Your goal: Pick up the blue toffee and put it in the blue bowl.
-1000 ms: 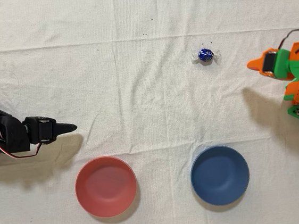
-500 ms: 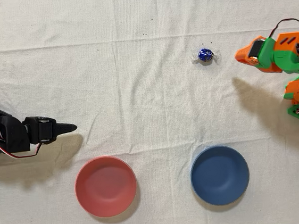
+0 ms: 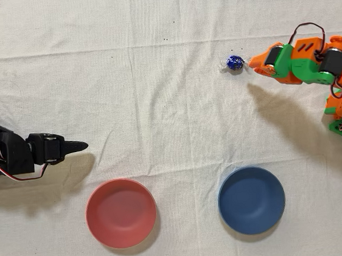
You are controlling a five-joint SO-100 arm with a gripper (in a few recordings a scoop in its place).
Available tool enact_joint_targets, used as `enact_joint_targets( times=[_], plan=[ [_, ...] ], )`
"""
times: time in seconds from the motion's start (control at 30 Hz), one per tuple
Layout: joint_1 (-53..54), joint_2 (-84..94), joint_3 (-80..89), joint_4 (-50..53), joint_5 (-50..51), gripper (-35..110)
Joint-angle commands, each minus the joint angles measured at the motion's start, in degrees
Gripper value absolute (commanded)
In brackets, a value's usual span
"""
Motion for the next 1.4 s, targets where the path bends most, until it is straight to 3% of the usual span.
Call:
enact_joint_targets(
  times=[0.0, 0.67, 1.37],
  plan=[
    [1.32, 0.09, -3.96, -0.09, 0.62, 22],
    [4.57, -6.68, -4.31, -3.6, -1.14, 36],
    [-0.35, -16.88, -10.37, -5.27, 1.93, 34]
  ],
)
